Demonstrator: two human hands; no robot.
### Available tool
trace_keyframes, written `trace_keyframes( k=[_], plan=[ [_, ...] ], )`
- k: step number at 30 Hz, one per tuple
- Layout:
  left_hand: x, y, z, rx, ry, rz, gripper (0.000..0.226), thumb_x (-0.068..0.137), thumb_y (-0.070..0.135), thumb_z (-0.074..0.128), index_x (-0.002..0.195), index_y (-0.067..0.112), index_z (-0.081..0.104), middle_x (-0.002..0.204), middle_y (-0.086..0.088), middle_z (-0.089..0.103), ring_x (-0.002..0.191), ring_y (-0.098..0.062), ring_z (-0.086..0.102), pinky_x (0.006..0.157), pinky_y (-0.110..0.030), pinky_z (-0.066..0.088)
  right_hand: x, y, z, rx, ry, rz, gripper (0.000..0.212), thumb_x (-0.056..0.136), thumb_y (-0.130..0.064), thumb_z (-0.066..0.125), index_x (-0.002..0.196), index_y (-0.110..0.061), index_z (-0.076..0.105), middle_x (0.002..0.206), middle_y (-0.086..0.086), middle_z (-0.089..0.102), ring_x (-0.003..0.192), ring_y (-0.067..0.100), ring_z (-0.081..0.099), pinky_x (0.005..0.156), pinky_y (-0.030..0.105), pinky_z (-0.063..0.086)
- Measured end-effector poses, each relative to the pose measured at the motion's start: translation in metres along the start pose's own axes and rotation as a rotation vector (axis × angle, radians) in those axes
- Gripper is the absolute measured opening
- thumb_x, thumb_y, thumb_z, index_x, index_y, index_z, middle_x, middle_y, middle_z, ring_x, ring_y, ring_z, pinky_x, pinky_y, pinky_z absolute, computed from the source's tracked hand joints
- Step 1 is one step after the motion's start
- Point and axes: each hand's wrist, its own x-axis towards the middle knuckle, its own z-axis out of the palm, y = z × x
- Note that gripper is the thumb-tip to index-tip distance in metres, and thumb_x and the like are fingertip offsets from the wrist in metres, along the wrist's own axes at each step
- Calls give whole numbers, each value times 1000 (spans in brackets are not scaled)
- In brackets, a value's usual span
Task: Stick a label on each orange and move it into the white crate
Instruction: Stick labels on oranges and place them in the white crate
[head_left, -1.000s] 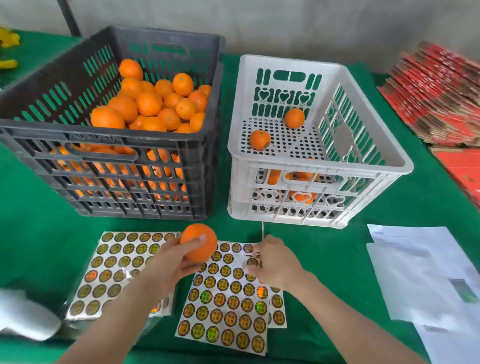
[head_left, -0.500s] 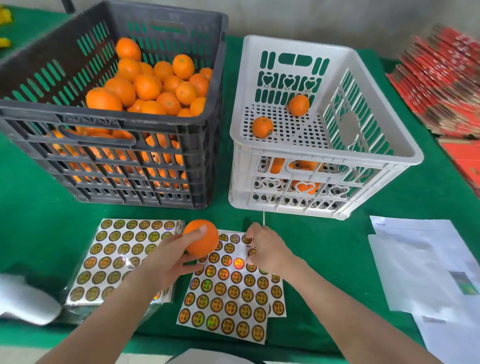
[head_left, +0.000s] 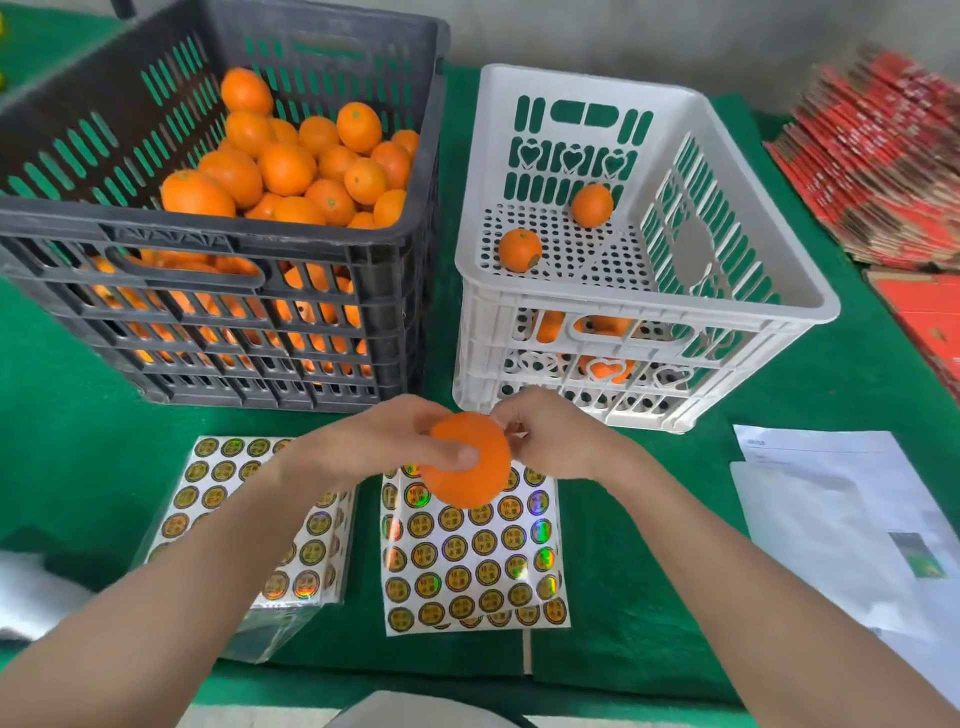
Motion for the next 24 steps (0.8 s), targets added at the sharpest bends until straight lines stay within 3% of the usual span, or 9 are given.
trace_keyframes(
  k=[4, 8, 10, 13, 15, 16, 18, 20, 24],
  plan=[
    [6, -10, -8, -153, -43, -46, 111, 23, 81, 75, 107, 9, 64, 103, -5, 72, 102, -22, 65, 96, -33, 45, -13, 9, 9, 194, 145, 30, 29, 85, -2, 62, 76, -27, 51, 88, 9, 62, 86, 24, 61, 83, 36, 50],
    [9, -16, -13, -194, -224, -26, 77, 33, 76, 79, 84, 19, 75, 85, 5, 73, 84, -10, 68, 82, -21, 49, -16, 13, 12, 265, 189, 18, 30, 86, 2, 60, 71, -25, 56, 82, 9, 64, 83, 23, 62, 87, 38, 51],
    [12, -14, -11, -173, -252, -37, 73, 34, 76, 79, 79, 19, 76, 85, 5, 73, 83, -10, 67, 83, -23, 48, -16, 13, 13, 293, 196, -3, 26, 86, 1, 58, 74, -21, 60, 82, 1, 64, 83, 14, 61, 85, 32, 49],
    [16, -15, -10, -246, -194, -72, 98, 30, 78, 78, 104, 15, 66, 97, 3, 74, 91, -12, 69, 81, -24, 51, -19, 18, 24, 143, 273, -85, 6, 84, -13, 67, 88, -15, 71, 107, -5, 62, 105, 3, 46, 100, 22, 27],
    [16, -16, -12, -339, -165, -78, 106, 29, 77, 78, 114, 18, 57, 103, 4, 73, 95, -12, 69, 75, -21, 53, -23, 22, 38, 42, 378, -104, 17, 78, -23, 74, 94, -19, 74, 126, -6, 52, 116, -2, 26, 109, 27, 9],
    [16, -18, -13, -386, -152, -79, 108, 28, 76, 79, 116, 19, 55, 103, 3, 73, 94, -13, 69, 73, -21, 54, -24, 21, 44, 37, 450, -130, 19, 75, -23, 77, 94, -20, 75, 126, -4, 52, 117, 0, 26, 109, 32, 9],
    [17, -20, -13, -485, -130, -95, 110, 25, 71, 83, 117, 17, 55, 102, -3, 73, 92, -18, 70, 71, -25, 56, -24, 18, 54, 46, 600, -201, 18, 70, -16, 80, 88, -15, 77, 111, 5, 61, 111, 12, 42, 104, 40, 24],
    [18, -23, -11, -573, -118, -132, 112, 22, 67, 85, 116, 14, 56, 101, -9, 73, 90, -22, 70, 72, -31, 56, -24, 15, 61, -7, 733, -280, 15, 67, -12, 79, 82, -10, 76, 94, 8, 66, 95, 21, 56, 89, 39, 39],
    [22, -26, -10, -609, -89, -188, 116, 17, 67, 85, 115, 12, 57, 100, -14, 72, 87, -26, 70, 79, -39, 49, -24, 16, 67, -126, 870, -423, 8, 68, -6, 78, 76, -6, 74, 80, 8, 69, 76, 26, 64, 72, 36, 49]
  ],
)
